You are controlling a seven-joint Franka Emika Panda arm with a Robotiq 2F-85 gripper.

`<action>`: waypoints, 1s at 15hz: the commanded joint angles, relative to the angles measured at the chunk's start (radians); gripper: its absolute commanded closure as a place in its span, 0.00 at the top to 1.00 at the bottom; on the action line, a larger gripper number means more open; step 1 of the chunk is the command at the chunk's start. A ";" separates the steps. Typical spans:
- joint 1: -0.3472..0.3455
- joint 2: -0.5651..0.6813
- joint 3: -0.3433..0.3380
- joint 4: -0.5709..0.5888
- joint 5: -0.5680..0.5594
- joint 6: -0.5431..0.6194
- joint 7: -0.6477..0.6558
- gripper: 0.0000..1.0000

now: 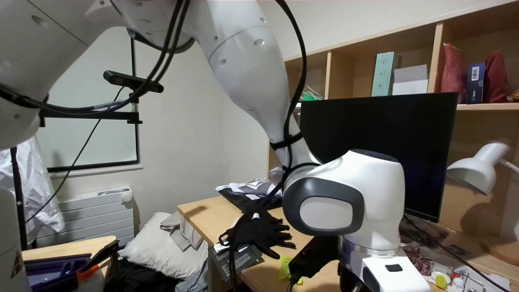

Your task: Pick the orange object and put it on the drawer tray

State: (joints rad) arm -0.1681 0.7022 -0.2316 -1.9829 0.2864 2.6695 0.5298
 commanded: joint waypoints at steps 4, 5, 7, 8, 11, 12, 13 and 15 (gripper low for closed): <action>0.038 0.077 -0.027 0.061 0.005 0.013 0.054 1.00; 0.040 0.084 -0.027 0.067 0.005 0.013 0.057 1.00; 0.041 0.091 -0.021 0.073 0.005 0.019 0.050 0.95; 0.044 0.096 -0.023 0.079 0.004 0.018 0.051 0.73; 0.047 0.105 -0.024 0.089 0.005 0.019 0.052 0.61; 0.048 0.105 -0.024 0.090 0.005 0.018 0.052 0.53; 0.048 0.101 -0.025 0.089 0.005 0.014 0.052 0.47; 0.047 0.095 -0.027 0.085 0.005 0.016 0.051 0.34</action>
State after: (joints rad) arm -0.1335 0.7924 -0.2457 -1.9027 0.2864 2.6705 0.5615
